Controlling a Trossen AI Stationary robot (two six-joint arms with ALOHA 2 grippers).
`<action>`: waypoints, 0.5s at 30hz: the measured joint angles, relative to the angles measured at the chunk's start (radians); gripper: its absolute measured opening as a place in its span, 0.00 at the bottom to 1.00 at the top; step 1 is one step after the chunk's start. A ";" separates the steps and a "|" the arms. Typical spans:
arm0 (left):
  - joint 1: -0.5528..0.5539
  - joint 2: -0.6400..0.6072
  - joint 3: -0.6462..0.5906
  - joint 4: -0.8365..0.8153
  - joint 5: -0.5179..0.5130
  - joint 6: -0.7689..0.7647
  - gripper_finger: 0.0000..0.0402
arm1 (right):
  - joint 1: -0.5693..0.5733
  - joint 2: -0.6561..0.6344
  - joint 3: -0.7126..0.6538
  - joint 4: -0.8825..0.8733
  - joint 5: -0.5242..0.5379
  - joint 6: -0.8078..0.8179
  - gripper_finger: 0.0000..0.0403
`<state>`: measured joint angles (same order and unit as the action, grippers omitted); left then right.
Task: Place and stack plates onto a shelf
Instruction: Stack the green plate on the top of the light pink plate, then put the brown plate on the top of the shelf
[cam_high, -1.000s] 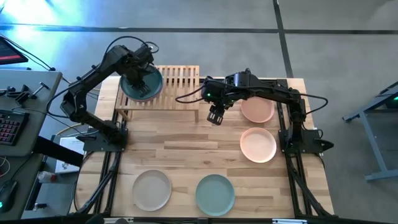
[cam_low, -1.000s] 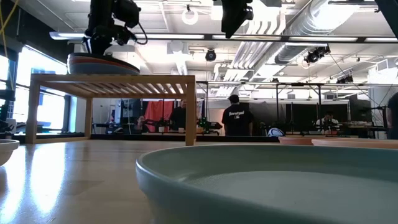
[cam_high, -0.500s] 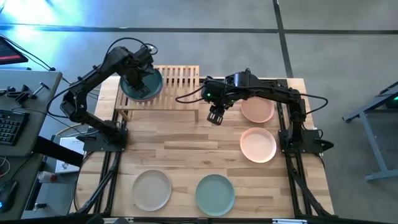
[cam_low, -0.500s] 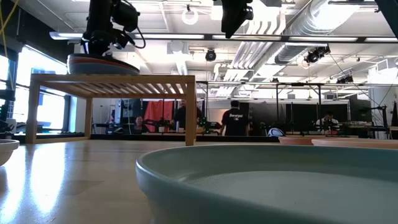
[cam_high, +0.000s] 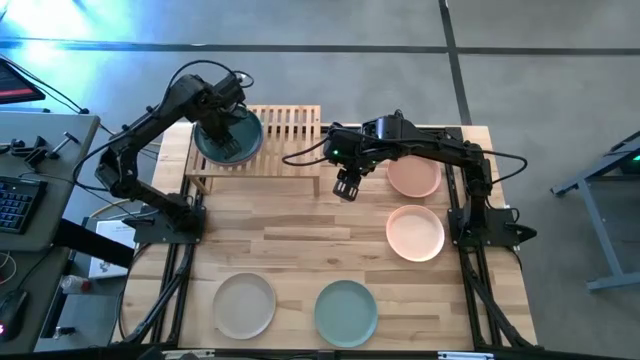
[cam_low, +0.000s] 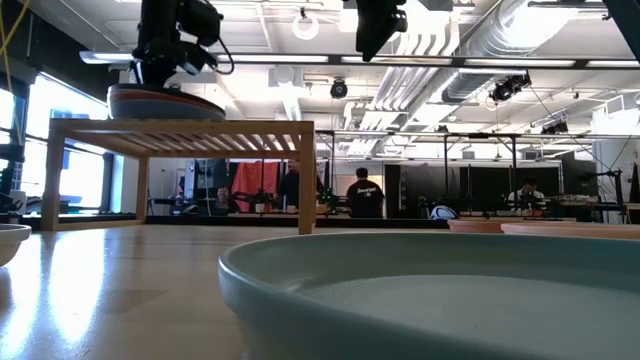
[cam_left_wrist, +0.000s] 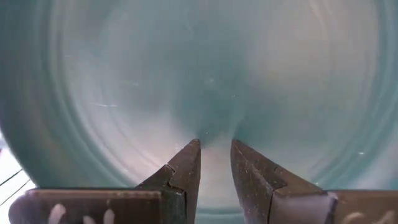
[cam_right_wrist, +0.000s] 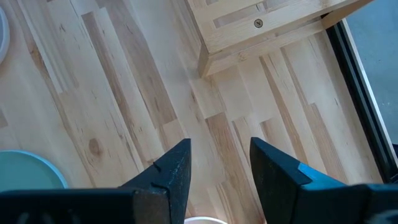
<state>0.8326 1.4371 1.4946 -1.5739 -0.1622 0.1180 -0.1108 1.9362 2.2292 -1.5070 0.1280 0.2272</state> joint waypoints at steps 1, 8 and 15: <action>0.000 -0.008 0.011 0.002 0.004 -0.006 0.19 | 0.000 0.000 0.000 0.000 0.000 0.000 0.35; -0.017 -0.070 0.063 0.002 0.032 -0.055 0.19 | 0.002 0.000 0.000 -0.011 0.000 0.032 0.35; -0.099 -0.138 0.064 0.024 0.311 -0.093 0.19 | 0.012 -0.001 -0.015 -0.065 -0.008 0.046 0.35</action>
<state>0.7334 1.2987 1.5585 -1.5501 0.1491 0.0250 -0.0993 1.9349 2.2139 -1.5720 0.1203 0.2727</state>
